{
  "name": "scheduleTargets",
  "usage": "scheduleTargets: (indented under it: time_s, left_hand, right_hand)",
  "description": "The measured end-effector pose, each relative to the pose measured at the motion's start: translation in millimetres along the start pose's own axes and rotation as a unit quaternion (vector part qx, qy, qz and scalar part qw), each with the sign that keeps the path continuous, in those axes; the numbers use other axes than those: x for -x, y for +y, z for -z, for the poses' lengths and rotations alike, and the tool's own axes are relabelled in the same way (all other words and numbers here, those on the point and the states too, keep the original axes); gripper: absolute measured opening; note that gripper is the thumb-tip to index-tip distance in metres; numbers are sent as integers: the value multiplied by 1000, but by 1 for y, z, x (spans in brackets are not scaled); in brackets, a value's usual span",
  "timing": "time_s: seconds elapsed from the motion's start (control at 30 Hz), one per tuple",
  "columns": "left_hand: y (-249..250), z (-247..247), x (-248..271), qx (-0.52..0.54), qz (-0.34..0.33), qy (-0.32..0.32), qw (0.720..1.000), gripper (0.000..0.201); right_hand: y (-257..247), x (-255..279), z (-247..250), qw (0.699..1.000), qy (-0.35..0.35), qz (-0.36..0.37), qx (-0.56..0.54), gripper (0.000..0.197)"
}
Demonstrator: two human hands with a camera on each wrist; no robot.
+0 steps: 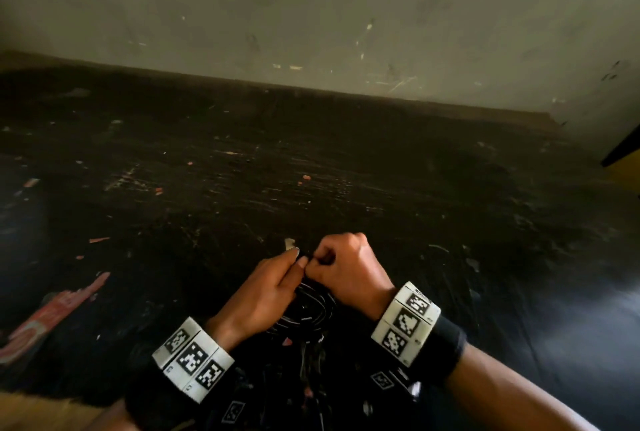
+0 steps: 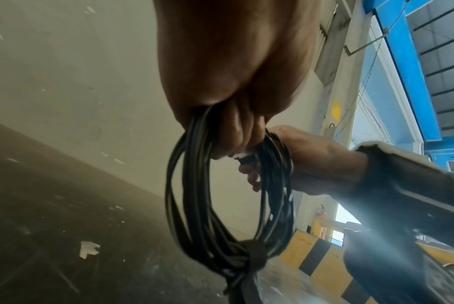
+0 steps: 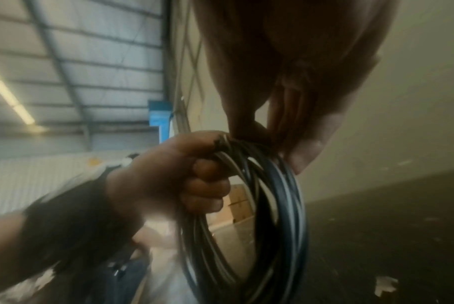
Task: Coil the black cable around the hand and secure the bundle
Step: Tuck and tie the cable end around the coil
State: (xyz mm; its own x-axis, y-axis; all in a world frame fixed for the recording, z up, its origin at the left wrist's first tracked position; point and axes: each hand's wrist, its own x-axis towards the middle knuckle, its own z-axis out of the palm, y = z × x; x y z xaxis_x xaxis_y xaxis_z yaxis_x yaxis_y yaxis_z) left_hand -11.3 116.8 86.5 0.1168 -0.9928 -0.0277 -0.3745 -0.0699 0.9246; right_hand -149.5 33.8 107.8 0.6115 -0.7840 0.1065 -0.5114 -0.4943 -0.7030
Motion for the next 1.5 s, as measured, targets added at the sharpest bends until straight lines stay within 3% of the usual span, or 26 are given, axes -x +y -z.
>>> scheduleTargets:
  time_s: [0.17,0.27,0.37,0.63,0.8,0.93,1.0,1.1,1.17,1.27,1.4,1.5]
  left_hand:
    - [10,-11,-2,10,13,59,998,28]
    - [22,-13,-6,166,87,69,980,25]
    - [28,-12,-9,249,134,40,958,20]
    - [36,2,-19,337,187,-5,923,22]
    - [43,7,-19,342,195,-56,918,15]
    - [38,11,-24,298,212,17,930,18]
    - [33,14,-32,272,221,84,933,13]
    - [35,15,-39,261,206,110,937,13]
    - [38,18,-40,239,191,93,948,17]
    - [39,26,-40,208,173,78,960,13]
    - [36,39,-44,199,153,75,965,14]
    - [33,52,-45,197,147,76,966,23]
  right_hand:
    - [12,-9,8,966,36,-138,-216,12]
    - [14,-4,21,946,-16,-90,-310,12]
    - [17,1,37,939,-78,-32,-335,32]
    - [21,-1,59,957,-127,93,-244,25]
    - [13,-4,58,972,-63,129,-184,16]
    - [2,-6,78,960,49,79,-265,19]
    - [-9,-4,89,952,4,61,-298,16]
    - [-20,-1,81,973,-124,69,-180,11]
    - [-21,-4,62,986,-91,132,-51,9]
    - [-18,-11,39,975,2,201,90,6]
    - [-20,-18,21,976,-26,198,86,3]
    - [-22,-23,10,979,1,194,62,8]
